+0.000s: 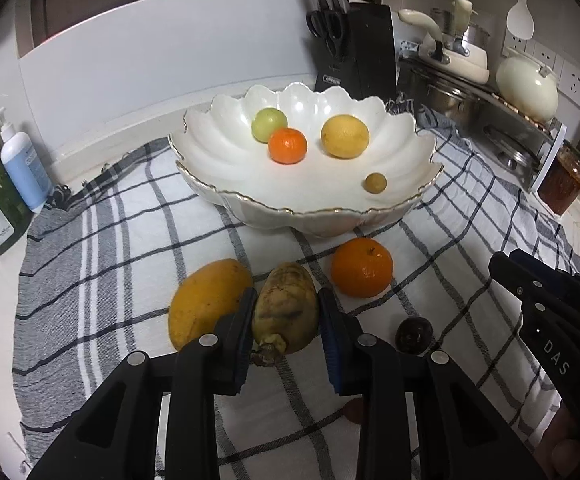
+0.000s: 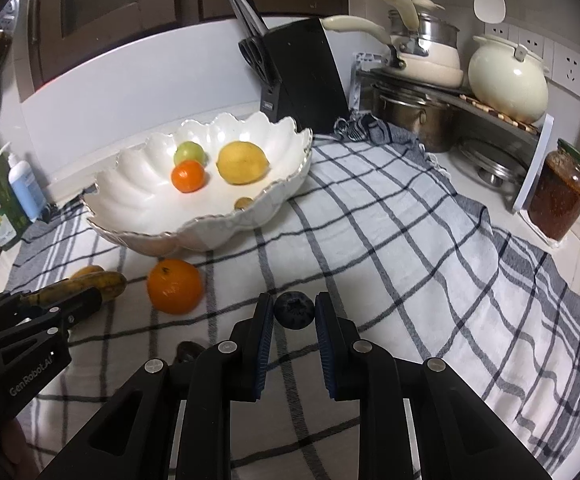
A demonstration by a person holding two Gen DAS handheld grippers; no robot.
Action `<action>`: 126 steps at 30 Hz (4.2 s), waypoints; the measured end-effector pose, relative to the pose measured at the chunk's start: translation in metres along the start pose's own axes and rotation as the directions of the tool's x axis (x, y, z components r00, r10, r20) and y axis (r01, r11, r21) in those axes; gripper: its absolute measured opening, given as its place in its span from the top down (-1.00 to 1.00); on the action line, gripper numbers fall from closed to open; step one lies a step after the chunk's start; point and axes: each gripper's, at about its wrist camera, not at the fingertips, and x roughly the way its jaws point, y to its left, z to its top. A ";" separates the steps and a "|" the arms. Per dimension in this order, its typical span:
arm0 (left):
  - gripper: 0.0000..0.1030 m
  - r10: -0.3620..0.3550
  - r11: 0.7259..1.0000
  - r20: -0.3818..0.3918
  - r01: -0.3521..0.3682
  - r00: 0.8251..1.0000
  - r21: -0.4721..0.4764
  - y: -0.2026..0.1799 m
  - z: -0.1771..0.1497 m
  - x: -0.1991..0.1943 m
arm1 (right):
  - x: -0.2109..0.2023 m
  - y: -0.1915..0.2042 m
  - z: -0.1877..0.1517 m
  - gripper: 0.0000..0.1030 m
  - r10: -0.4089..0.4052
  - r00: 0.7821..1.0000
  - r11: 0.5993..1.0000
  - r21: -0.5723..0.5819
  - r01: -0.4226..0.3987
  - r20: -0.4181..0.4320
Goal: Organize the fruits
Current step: 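Lift the banana and berry and carry both over the white bowl, then open the left tool to drop the banana while the right tool releases the berry into the bowl, then withdraw both open tools from the bowl toward the remaining fruits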
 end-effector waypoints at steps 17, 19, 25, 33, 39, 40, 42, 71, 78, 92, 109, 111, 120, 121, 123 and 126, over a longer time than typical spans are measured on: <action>0.41 0.003 1.000 0.065 -0.003 0.998 -0.001 0.004 0.025 -0.032 | -0.026 0.007 0.027 0.55 0.029 0.997 1.000 -0.013 -0.028 0.077; 0.41 0.004 1.000 0.073 -0.004 0.997 0.000 0.004 0.030 -0.035 | -0.027 0.007 0.031 0.56 0.032 0.996 0.999 -0.014 -0.031 0.084; 0.41 0.010 1.000 0.098 -0.010 0.995 0.000 0.008 0.046 -0.042 | -0.029 0.012 0.045 0.56 0.043 0.993 0.999 -0.027 -0.040 0.106; 0.41 0.014 1.000 0.131 -0.015 0.991 0.004 0.013 0.071 -0.045 | -0.027 0.018 0.069 0.56 0.056 0.990 0.998 -0.041 -0.051 0.132; 0.41 0.004 1.000 0.149 -0.005 0.989 0.008 0.015 0.091 -0.042 | -0.024 0.022 0.091 0.56 0.057 0.987 0.997 -0.061 -0.048 0.153; 0.41 0.004 1.000 0.152 -0.005 0.988 0.008 0.014 0.094 -0.041 | -0.021 0.022 0.094 0.56 0.059 0.987 0.997 -0.063 -0.050 0.153; 0.41 0.002 1.000 0.154 -0.003 0.988 0.008 0.016 0.099 -0.038 | -0.015 0.022 0.101 0.56 0.060 0.987 0.997 -0.064 -0.051 0.150; 0.39 -0.004 1.000 0.027 0.003 1.000 0.013 0.018 0.099 0.049 | 0.077 0.036 0.100 0.53 0.085 0.996 0.991 -0.102 -0.088 -0.041; 0.11 0.029 0.999 0.037 -0.030 0.999 0.027 0.016 0.099 0.042 | 0.066 0.031 0.103 -0.23 0.074 0.997 0.994 -0.080 -0.074 -0.001; -0.55 0.109 0.994 0.109 -0.112 0.988 0.018 0.019 0.097 0.004 | 0.028 0.027 0.109 -0.72 0.008 0.997 0.998 -0.056 -0.003 0.081; -0.92 0.172 0.985 0.176 -0.171 0.969 -0.025 0.035 0.087 -0.049 | -0.017 0.041 0.108 -0.83 -0.001 0.991 0.998 -0.058 0.008 0.131; -0.95 0.182 0.983 0.186 -0.180 0.965 -0.031 0.038 0.086 -0.055 | -0.021 0.043 0.107 -0.84 -0.001 0.991 0.998 -0.061 0.009 0.134; -1.00 0.208 0.978 0.198 -0.201 0.958 -0.055 0.048 0.078 -0.072 | -0.037 0.055 0.103 -0.87 -0.004 0.989 0.997 -0.077 0.015 0.149; -1.00 0.211 0.977 0.198 -0.204 0.957 -0.055 0.049 0.077 -0.073 | -0.039 0.056 0.103 -0.88 -0.003 0.989 0.997 -0.076 0.014 0.150; -1.00 0.218 0.976 0.197 -0.210 0.956 -0.056 0.051 0.073 -0.075 | -0.041 0.057 0.101 -0.88 -0.002 0.988 0.997 -0.076 0.014 0.152; -1.00 0.225 0.974 0.196 -0.217 0.954 -0.062 0.053 0.069 -0.077 | -0.043 0.061 0.099 -0.88 -0.004 0.988 0.996 -0.088 0.018 0.153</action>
